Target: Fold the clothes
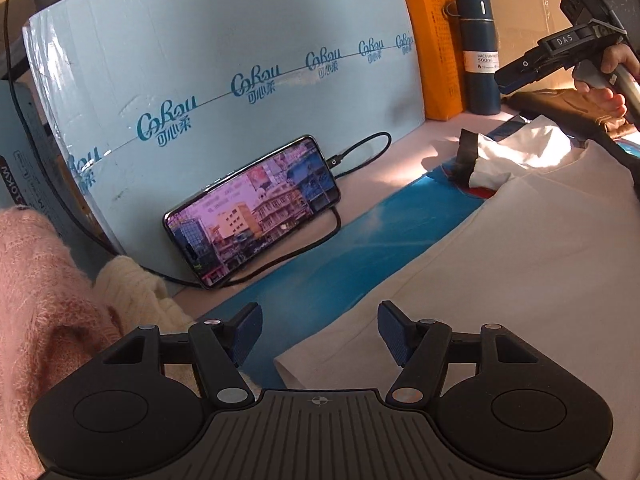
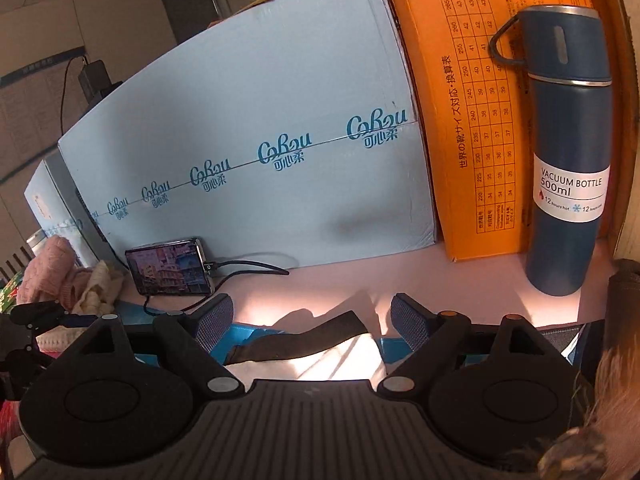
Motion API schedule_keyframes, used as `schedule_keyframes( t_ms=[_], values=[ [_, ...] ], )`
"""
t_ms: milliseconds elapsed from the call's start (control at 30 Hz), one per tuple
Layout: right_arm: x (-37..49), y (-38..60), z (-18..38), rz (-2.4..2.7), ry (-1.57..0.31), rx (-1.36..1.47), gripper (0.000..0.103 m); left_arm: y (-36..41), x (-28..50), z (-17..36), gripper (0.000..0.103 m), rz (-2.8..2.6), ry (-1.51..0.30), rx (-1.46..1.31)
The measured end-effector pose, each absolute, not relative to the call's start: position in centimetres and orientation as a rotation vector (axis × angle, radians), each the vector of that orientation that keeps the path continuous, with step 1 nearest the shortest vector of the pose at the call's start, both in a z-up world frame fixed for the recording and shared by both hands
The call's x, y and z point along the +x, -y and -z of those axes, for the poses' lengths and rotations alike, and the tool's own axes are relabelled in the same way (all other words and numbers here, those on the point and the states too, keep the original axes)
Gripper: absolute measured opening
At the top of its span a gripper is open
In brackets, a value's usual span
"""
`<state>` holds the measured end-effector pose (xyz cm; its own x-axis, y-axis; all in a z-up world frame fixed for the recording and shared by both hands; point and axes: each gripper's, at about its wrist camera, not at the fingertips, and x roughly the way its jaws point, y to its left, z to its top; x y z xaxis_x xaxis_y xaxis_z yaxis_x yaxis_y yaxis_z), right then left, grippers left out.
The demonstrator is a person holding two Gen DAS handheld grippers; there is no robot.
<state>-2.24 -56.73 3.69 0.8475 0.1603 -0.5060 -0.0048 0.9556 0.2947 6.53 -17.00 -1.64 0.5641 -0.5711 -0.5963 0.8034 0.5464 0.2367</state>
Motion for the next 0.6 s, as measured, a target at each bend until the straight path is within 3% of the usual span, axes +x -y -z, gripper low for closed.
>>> schedule_keyframes(
  t_ms=[600],
  values=[
    [3.1,55.3,1.0,-0.16,-0.713,0.195,0.086,16.3,7.2,2.8,0.065,0.835,-0.54,0.385]
  ],
)
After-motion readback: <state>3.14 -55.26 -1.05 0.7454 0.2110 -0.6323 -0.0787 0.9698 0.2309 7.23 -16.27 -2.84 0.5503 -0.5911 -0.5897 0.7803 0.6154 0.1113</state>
